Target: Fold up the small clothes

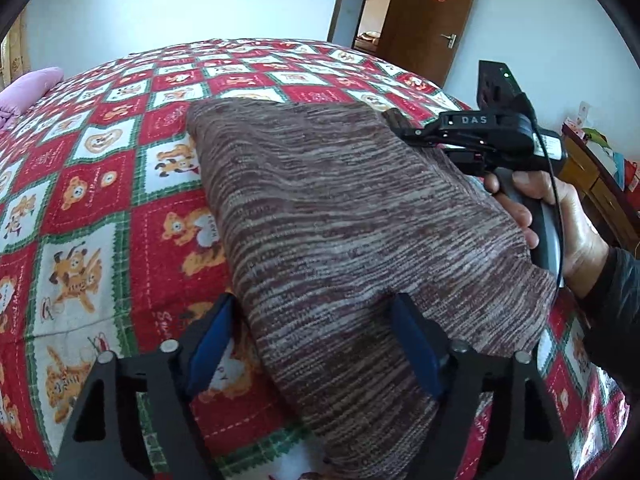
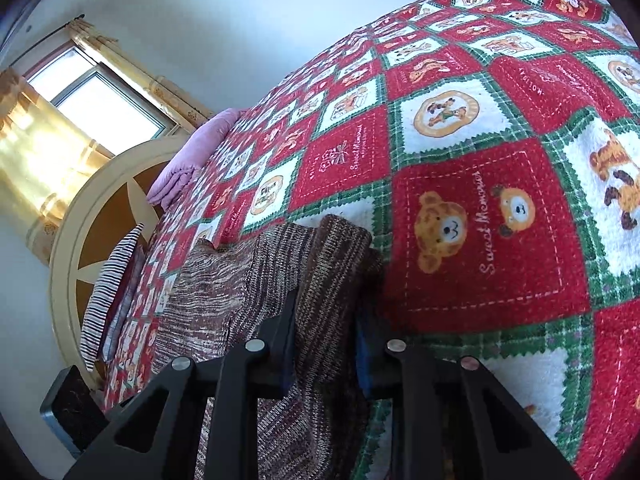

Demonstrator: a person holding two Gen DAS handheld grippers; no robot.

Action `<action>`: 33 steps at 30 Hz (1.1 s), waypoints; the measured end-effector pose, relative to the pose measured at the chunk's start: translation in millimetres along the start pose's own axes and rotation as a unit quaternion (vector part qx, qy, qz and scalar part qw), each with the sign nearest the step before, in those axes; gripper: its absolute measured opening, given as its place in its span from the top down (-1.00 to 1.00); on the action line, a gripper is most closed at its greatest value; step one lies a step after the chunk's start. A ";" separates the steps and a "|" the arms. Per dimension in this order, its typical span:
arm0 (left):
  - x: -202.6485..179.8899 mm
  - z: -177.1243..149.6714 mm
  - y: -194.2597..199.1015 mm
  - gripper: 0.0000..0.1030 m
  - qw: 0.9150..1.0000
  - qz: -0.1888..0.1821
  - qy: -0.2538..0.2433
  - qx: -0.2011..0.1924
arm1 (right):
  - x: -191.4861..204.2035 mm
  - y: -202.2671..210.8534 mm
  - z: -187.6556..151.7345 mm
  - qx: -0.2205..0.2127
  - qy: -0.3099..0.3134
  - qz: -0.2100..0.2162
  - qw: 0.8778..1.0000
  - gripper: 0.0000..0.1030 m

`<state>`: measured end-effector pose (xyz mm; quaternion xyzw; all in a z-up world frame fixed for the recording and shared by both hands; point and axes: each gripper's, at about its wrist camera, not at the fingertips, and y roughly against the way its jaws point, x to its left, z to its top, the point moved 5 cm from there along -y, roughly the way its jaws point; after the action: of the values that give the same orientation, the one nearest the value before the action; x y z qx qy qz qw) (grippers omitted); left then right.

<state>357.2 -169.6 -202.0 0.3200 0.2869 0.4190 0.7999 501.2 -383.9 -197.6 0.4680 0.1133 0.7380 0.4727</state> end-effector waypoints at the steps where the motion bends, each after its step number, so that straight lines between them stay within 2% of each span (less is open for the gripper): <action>1: -0.7 0.0 0.2 -0.48 1.000 0.000 -0.001 0.000 | 0.0 0.2 -0.4 -0.001 0.002 -0.002 1.000 0.52; 2: -1.2 0.3 0.6 -0.44 1.000 -0.003 -0.002 -0.002 | 0.5 0.4 -0.8 -0.002 0.003 -0.003 1.000 0.52; 4: -1.2 0.6 2.2 -0.17 1.000 -0.011 0.003 -0.004 | 2.5 0.9 -1.4 -0.005 0.011 -0.009 1.000 0.52; 5: -1.1 0.5 2.6 -0.15 1.000 -0.011 0.006 -0.003 | 3.5 1.2 -1.5 -0.006 0.015 -0.013 1.000 0.53; 10: -5.7 3.2 5.7 0.39 1.000 0.006 0.001 0.002 | 11.0 4.6 -2.9 -0.013 0.037 -0.046 0.998 0.59; 13: -8.2 4.8 10.7 0.65 1.000 0.016 -0.011 0.007 | 19.4 11.4 -3.2 -0.022 0.031 -0.056 0.998 0.64; 20: -6.3 4.2 32.3 0.71 1.000 0.022 -0.017 0.003 | 49.4 35.5 -6.4 -0.052 0.040 -0.046 0.997 0.68; 28: -4.6 -6.6 62.3 0.72 0.999 0.035 -0.019 0.002 | 93.4 48.5 -17.5 -0.060 0.060 -0.034 0.996 0.71; 33: 5.7 -19.8 87.7 0.72 0.998 0.055 -0.019 -0.008 | 124.9 44.7 -34.5 -0.052 0.077 -0.021 0.995 0.72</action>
<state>303.0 -120.5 -149.6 0.3373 0.2500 0.4585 0.7832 432.8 -297.6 -115.9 0.3819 0.1212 0.7667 0.5016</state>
